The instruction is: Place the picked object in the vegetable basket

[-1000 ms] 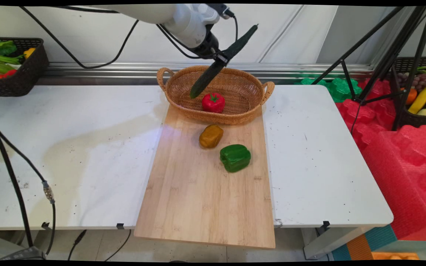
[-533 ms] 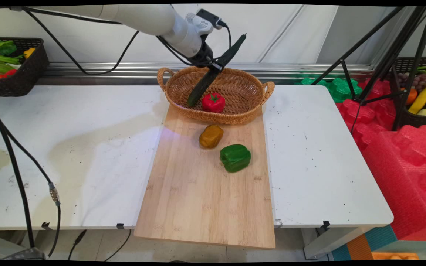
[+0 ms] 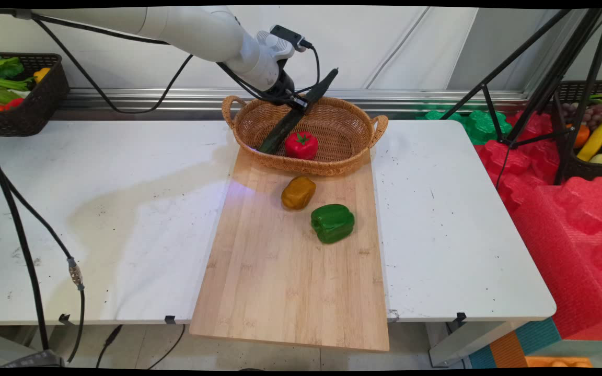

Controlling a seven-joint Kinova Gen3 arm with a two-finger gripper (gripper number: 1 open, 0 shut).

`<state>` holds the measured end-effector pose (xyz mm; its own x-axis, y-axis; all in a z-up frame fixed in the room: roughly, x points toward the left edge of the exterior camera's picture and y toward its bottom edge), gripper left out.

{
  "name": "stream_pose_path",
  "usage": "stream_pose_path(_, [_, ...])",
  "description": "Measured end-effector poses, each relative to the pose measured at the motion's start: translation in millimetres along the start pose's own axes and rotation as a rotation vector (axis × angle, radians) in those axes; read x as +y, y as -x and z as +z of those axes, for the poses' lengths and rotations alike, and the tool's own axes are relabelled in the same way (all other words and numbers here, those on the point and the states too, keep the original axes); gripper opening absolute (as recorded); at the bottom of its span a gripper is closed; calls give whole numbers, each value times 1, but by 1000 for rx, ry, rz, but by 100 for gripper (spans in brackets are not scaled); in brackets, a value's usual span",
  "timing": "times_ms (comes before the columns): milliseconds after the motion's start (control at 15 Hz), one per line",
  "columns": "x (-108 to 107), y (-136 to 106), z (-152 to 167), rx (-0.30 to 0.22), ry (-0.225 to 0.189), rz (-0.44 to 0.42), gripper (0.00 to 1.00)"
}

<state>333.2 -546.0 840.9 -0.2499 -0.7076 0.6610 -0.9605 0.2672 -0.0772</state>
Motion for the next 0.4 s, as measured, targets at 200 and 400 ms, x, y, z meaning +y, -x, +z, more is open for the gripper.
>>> stream_pose_path(200, [0, 3, -3, -1, -2, 1, 100])
stream_pose_path(400, [-1, 6, -11, 7, -6, 12, 100])
